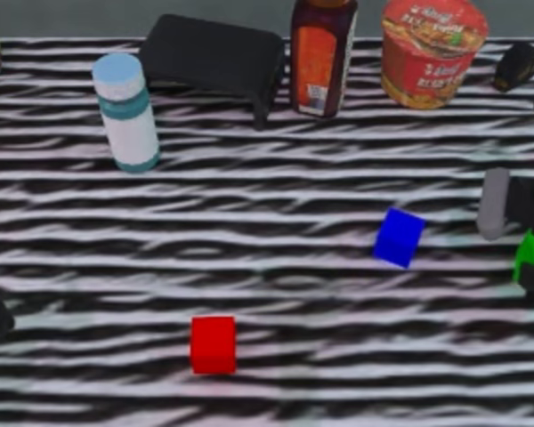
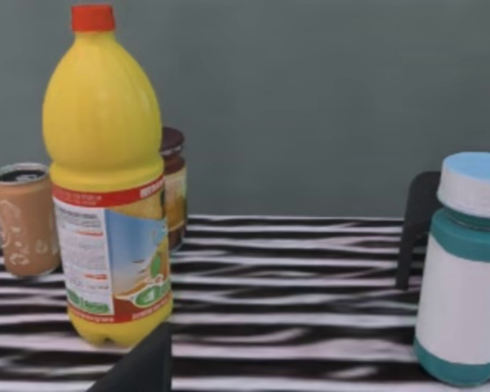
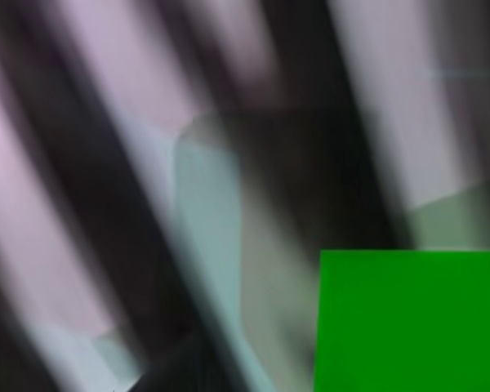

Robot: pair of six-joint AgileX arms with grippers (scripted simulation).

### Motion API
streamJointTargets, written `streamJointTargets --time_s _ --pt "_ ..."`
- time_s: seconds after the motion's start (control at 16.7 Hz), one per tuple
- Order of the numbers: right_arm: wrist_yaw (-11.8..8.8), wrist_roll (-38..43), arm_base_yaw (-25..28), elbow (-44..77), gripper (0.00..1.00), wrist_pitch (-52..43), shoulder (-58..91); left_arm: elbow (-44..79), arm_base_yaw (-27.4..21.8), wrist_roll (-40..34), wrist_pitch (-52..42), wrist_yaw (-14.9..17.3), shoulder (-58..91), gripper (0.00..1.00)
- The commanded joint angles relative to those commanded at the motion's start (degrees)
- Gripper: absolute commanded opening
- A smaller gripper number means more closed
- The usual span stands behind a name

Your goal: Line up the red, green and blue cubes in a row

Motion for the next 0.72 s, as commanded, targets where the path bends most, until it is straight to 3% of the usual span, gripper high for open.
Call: streamJointTargets --time_s 0.42,0.72 --pt "0.0 0.0 0.0 0.0 0.02 0.0 0.0 0.0 0.0 0.0 0.0 0.0 0.0 1.0" --pt "0.0 0.0 0.0 0.0 0.0 0.0 0.0 0.0 0.0 0.0 0.0 0.0 0.0 1.0"
